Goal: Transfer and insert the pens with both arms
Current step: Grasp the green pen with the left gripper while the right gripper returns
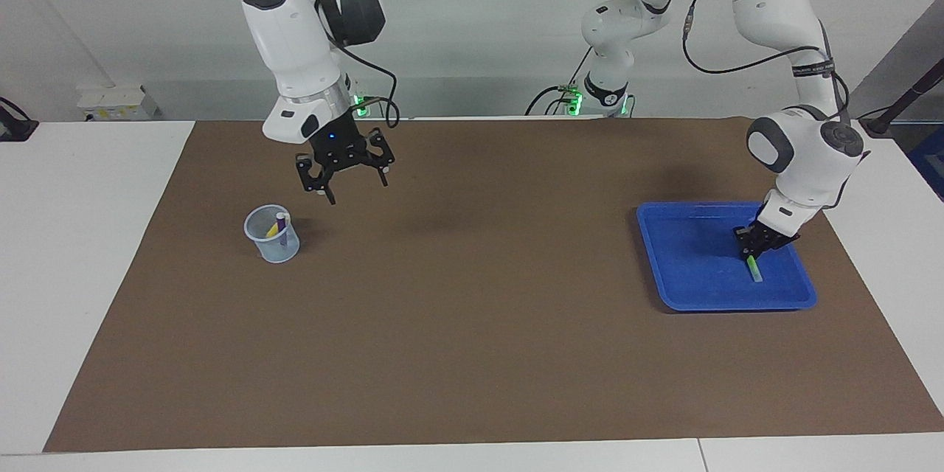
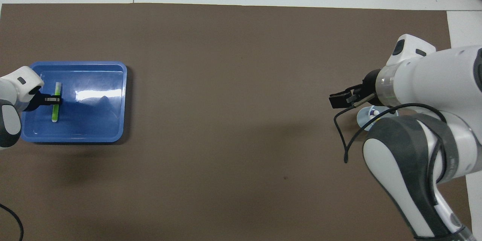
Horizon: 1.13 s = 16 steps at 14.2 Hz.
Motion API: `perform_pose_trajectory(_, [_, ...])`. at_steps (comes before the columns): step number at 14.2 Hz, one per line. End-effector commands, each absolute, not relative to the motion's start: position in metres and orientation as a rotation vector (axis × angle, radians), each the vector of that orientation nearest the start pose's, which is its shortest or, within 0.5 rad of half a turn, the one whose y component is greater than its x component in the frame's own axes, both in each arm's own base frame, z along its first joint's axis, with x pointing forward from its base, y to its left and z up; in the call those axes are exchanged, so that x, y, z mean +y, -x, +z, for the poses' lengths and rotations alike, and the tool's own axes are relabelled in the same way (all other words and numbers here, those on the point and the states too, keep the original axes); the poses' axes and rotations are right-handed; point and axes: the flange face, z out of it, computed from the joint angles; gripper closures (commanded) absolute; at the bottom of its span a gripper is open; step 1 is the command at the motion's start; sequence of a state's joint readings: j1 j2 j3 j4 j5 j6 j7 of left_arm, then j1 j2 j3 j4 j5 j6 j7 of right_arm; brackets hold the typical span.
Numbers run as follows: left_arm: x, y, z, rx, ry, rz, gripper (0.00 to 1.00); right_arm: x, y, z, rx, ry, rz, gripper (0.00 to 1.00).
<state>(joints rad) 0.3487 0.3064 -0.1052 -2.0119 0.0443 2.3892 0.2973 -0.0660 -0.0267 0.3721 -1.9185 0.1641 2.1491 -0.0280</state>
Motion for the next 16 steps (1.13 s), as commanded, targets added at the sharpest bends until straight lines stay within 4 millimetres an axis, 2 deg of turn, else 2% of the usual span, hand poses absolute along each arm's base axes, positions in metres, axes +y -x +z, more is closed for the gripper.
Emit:
perform_pose_trajectory(1, [0.15, -0.599, 0.329, 0.075, 3.129, -0.032, 1.0, 0.202, -0.551, 0.527, -0.218, 2.836, -0.36, 0.0])
perform_pose_trajectory(3, [0.144, -0.597, 0.353, -0.011, 3.138, 0.02, 1.0, 0.231, -0.546, 0.528, -0.12, 2.782, -0.376, 0.0])
perform_pose_trajectory(6, [0.127, -0.588, 0.385, -0.139, 3.167, 0.074, 1.0, 0.258, -0.542, 0.525, -0.032, 2.744, -0.397, 0.0])
perform_pose_trajectory(8, [0.119, -0.578, 0.407, -0.286, 3.222, 0.108, 1.0, 0.278, -0.54, 0.523, 0.102, 2.672, -0.382, 0.0])
perform_pose_trajectory(10, [0.111, -0.568, 0.43, -0.463, 3.251, 0.147, 1.0, 0.288, -0.538, 0.523, 0.137, 2.635, -0.382, 0.0])
perform_pose_trajectory(12, [0.1, -0.559, 0.453, -0.725, 3.296, 0.176, 1.0, 0.291, -0.537, 0.524, 0.146, 2.628, -0.385, 0.0])
perform_pose_trajectory(13, [0.095, -0.557, 0.462, -0.885, 3.305, 0.189, 1.0, 0.303, -0.532, 0.523, 0.128, 2.62, -0.385, 0.0])
perform_pose_trajectory(15, [0.084, -0.553, 0.481, -1.235, 3.25, 0.211, 1.0, 0.316, -0.534, 0.513, 0.194, 2.587, -0.392, 0.0])
perform_pose_trajectory(16, [0.07, -0.551, 0.493, -1.372, 3.208, 0.212, 1.0, 0.326, -0.533, 0.507, 0.231, 2.566, -0.391, 0.0])
